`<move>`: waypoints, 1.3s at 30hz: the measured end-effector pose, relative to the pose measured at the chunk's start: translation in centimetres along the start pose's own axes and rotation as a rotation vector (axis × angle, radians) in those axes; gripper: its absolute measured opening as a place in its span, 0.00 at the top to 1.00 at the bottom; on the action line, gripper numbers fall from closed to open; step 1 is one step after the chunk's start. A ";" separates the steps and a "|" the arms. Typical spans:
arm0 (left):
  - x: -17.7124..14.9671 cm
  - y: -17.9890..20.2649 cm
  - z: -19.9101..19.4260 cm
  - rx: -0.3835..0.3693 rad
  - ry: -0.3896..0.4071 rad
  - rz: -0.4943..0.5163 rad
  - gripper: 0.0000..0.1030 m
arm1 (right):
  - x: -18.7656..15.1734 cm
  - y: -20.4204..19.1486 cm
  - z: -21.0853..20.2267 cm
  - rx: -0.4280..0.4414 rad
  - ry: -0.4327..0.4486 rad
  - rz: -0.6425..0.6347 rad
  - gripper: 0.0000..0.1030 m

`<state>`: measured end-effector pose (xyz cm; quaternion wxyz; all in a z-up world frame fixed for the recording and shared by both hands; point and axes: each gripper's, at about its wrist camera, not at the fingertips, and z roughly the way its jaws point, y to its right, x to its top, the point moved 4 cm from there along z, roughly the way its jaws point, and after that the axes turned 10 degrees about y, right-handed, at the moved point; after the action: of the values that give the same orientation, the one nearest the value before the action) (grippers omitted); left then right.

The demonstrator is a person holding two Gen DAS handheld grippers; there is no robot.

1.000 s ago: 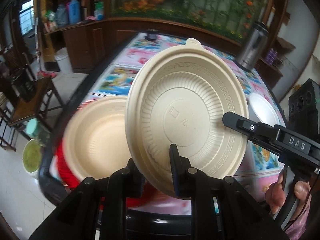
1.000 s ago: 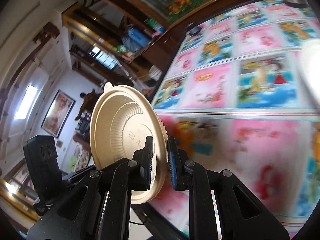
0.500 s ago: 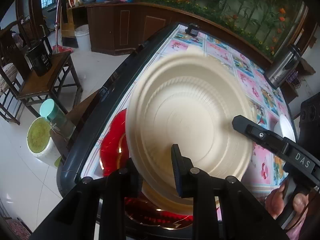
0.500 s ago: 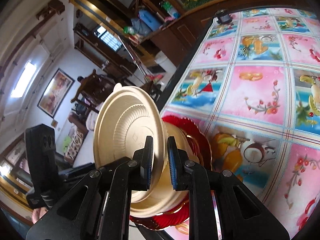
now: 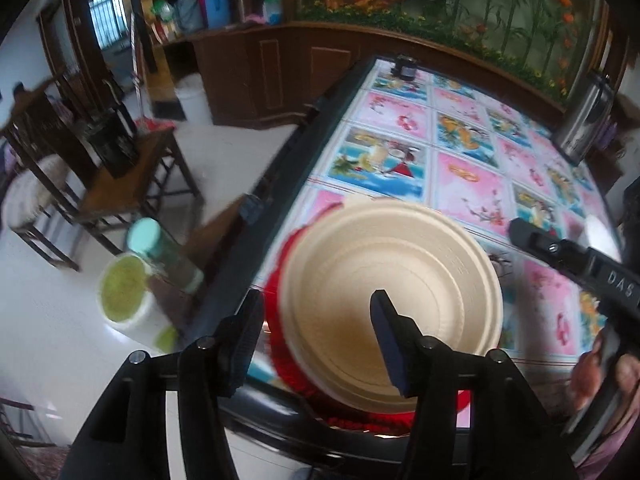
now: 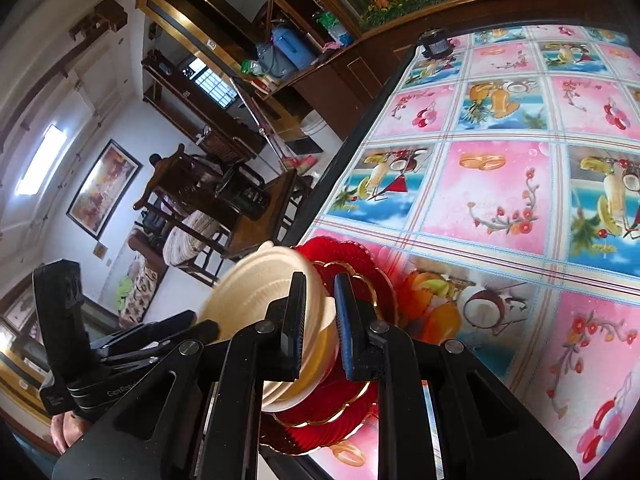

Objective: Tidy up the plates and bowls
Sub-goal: 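Lay the beige bowl and plate onto the stack and open both grippers, then move the right gripper to the white bowl while the left moves to the white plate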

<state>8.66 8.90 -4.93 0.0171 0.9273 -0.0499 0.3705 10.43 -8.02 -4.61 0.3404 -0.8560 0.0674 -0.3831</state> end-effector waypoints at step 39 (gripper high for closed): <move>3.8 34.9 7.3 -0.400 -0.135 0.155 0.29 | 2.6 27.2 -32.5 -0.364 0.476 0.428 0.54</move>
<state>12.72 -26.61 -7.82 0.1687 0.9216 -0.1946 0.2905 -6.63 -46.90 -4.90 0.2299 -0.7561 0.3892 -0.4733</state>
